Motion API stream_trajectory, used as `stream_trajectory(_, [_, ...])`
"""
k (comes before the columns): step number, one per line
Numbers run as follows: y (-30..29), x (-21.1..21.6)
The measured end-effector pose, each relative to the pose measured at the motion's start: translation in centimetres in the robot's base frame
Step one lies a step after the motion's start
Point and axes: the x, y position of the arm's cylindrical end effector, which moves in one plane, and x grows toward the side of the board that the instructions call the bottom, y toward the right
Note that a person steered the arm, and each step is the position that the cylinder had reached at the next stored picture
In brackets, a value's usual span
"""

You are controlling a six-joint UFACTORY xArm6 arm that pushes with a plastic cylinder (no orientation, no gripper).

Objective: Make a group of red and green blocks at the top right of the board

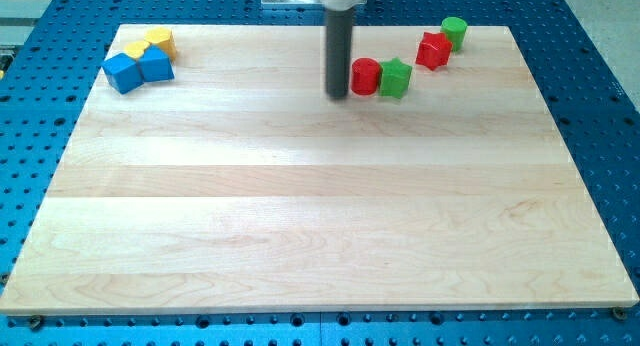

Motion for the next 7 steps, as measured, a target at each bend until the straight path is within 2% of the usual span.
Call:
stream_trajectory(1, [8.4,-3.0])
stream_trajectory(2, [1.6,0.0])
stream_trajectory(3, [6.1,5.4])
stream_trajectory(4, [11.6,5.2])
stream_trajectory(5, [13.1,2.5])
stream_trajectory(6, [20.7,2.1])
stream_trajectory(7, [21.3,-3.9])
